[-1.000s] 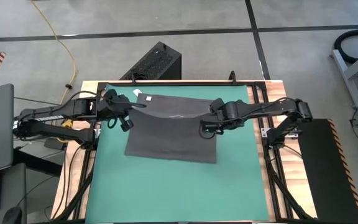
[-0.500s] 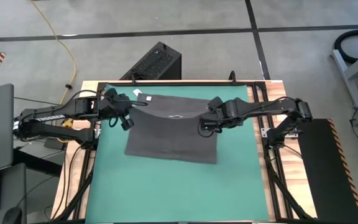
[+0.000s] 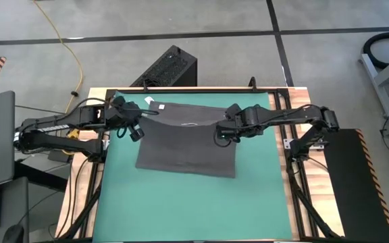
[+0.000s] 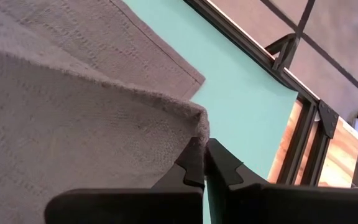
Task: Roll towel
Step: Fold the gray towel
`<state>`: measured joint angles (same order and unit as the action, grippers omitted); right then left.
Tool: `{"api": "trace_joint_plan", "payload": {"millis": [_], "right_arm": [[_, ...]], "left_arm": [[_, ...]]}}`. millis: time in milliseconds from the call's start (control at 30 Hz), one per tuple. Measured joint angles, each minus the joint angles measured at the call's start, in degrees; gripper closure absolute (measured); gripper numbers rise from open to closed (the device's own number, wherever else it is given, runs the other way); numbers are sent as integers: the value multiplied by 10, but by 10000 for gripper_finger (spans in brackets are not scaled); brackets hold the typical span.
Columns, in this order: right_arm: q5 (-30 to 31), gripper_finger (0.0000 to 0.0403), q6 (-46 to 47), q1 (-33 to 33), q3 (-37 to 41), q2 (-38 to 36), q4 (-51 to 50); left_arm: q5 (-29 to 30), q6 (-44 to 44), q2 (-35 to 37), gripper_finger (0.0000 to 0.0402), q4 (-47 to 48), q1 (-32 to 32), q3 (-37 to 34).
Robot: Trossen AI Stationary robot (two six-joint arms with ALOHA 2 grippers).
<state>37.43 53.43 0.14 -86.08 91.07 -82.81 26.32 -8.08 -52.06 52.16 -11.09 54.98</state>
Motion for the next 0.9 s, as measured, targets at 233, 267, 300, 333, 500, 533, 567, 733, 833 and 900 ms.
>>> {"api": "trace_joint_plan", "payload": {"millis": [233,267,300,333,500,533,567,733,833,900], "right_arm": [[0,390,-17,-12,0,0,16],[0,390,-24,-15,0,0,19],[0,390,-27,-18,0,0,23],[0,390,-29,-19,0,0,26],[0,390,-30,-22,0,0,27],[0,390,-30,-22,0,0,26],[0,390,-29,-22,0,0,26],[0,390,-29,-22,0,0,26],[0,390,-30,-22,0,7,26],[0,390,-39,-25,0,16,25]], "left_arm": [[16,3,6,401,32,1,20],[20,9,5,401,34,0,20],[22,17,4,401,34,-2,20],[22,24,4,402,34,-4,20],[7,32,-7,401,33,-10,20],[7,35,-8,401,33,-10,20],[8,39,-11,401,30,-10,20],[-4,56,-16,401,-13,-20,5],[1,60,-17,402,-20,-30,-7],[8,60,-18,402,-23,-36,-9]]}}
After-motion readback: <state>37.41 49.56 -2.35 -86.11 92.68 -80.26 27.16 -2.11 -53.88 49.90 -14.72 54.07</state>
